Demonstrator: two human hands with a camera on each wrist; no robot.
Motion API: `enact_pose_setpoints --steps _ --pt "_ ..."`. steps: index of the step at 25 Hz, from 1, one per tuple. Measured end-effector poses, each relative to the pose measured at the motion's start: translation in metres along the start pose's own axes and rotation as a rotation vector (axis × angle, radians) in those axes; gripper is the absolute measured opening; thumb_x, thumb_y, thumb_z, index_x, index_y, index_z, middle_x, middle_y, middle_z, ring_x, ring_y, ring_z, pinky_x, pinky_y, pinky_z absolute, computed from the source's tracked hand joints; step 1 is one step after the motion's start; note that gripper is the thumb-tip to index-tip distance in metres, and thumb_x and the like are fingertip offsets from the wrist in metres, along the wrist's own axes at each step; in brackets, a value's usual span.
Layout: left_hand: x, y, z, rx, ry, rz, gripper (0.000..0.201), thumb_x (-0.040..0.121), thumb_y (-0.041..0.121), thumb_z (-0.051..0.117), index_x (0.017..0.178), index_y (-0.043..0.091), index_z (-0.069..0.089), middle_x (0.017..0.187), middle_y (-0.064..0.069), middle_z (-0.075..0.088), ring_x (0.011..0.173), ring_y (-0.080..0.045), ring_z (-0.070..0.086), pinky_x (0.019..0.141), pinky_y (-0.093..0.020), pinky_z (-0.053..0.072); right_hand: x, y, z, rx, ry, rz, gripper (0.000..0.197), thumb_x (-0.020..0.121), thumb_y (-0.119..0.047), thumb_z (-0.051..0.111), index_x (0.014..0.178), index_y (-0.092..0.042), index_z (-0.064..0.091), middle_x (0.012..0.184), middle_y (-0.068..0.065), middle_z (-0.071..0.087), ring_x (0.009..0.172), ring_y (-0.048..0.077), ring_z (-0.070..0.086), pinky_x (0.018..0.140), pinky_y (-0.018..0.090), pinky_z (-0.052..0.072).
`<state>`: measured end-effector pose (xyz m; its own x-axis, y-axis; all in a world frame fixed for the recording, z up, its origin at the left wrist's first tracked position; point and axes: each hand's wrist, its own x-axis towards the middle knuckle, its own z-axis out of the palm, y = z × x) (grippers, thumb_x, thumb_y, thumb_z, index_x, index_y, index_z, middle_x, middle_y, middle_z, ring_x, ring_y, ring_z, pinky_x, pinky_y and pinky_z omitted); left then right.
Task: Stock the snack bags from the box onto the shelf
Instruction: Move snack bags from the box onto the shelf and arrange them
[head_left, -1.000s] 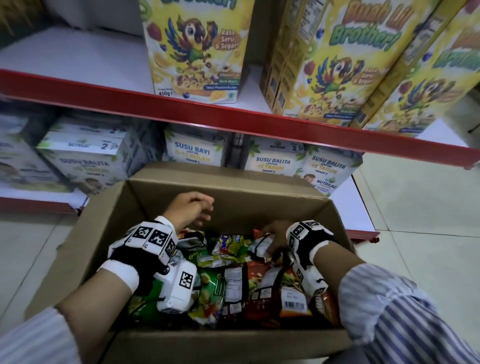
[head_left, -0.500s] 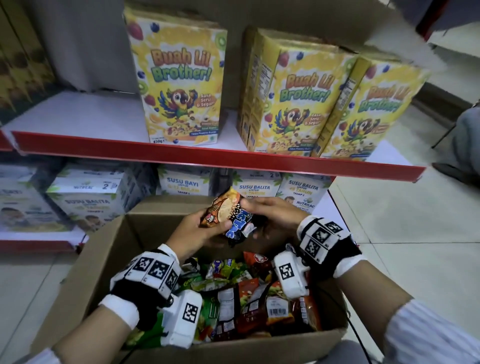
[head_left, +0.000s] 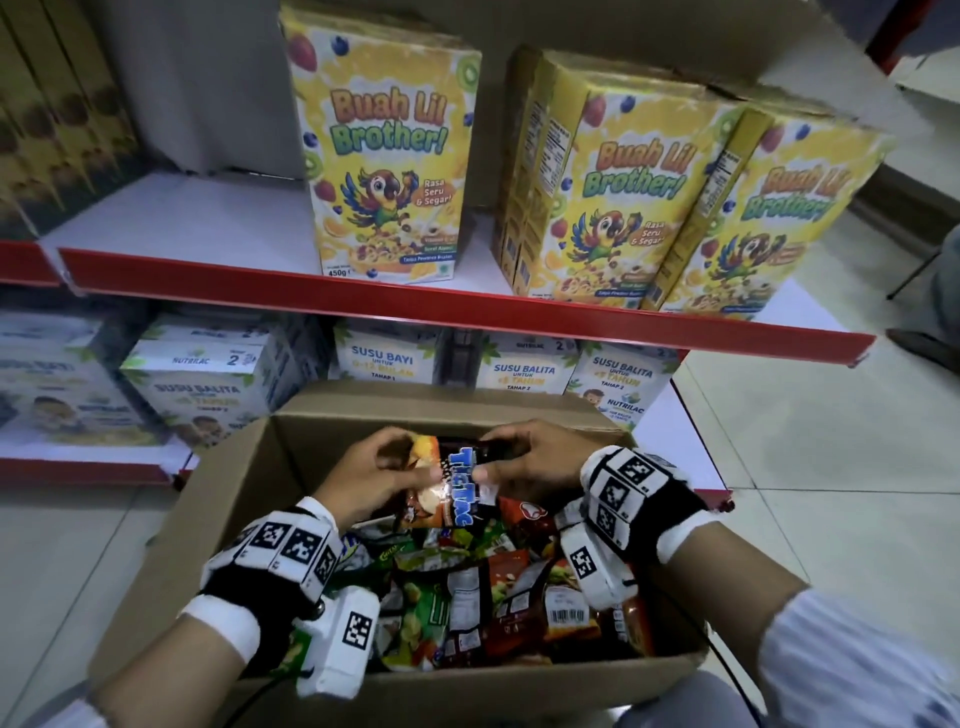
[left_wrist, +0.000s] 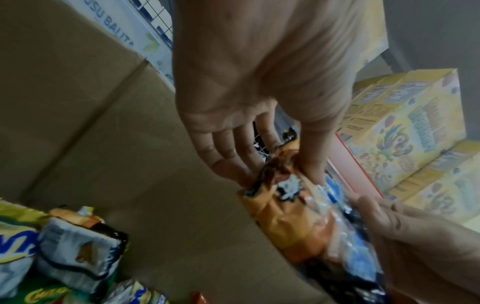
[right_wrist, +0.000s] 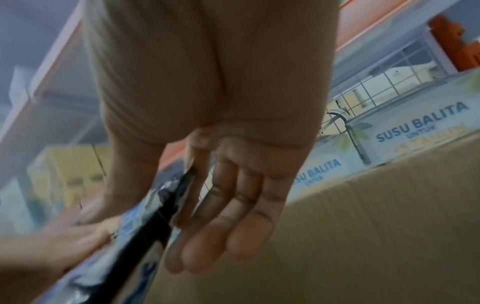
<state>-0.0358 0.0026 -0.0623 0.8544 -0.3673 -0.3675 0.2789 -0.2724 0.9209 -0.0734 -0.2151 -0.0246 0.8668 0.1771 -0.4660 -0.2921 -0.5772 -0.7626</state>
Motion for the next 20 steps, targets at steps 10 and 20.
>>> enact_pose_setpoints --steps 10,20 --pt "-0.006 -0.031 -0.024 -0.246 0.157 -0.204 0.046 0.078 -0.007 0.069 0.116 0.012 0.051 0.103 -0.011 0.063 0.077 -0.022 0.063 0.043 -0.026 0.055 0.058 0.094 0.045 -0.966 -0.308 0.327 0.058 0.084 -0.043 0.064 0.132 -0.014 0.051 0.136 0.011 0.050 0.119 0.031 0.051 0.098 0.041 0.044" --pt "0.001 -0.043 -0.042 -0.224 0.353 -0.129 0.049 0.076 -0.008 0.067 0.115 0.015 0.051 0.101 -0.007 0.065 0.086 -0.021 0.061 0.078 -0.032 0.047 0.078 0.118 0.072 -0.998 -0.299 0.278 0.088 0.076 -0.056 0.067 0.147 -0.041 0.017 0.158 0.001 0.014 0.142 0.032 0.023 0.110 0.045 0.033"
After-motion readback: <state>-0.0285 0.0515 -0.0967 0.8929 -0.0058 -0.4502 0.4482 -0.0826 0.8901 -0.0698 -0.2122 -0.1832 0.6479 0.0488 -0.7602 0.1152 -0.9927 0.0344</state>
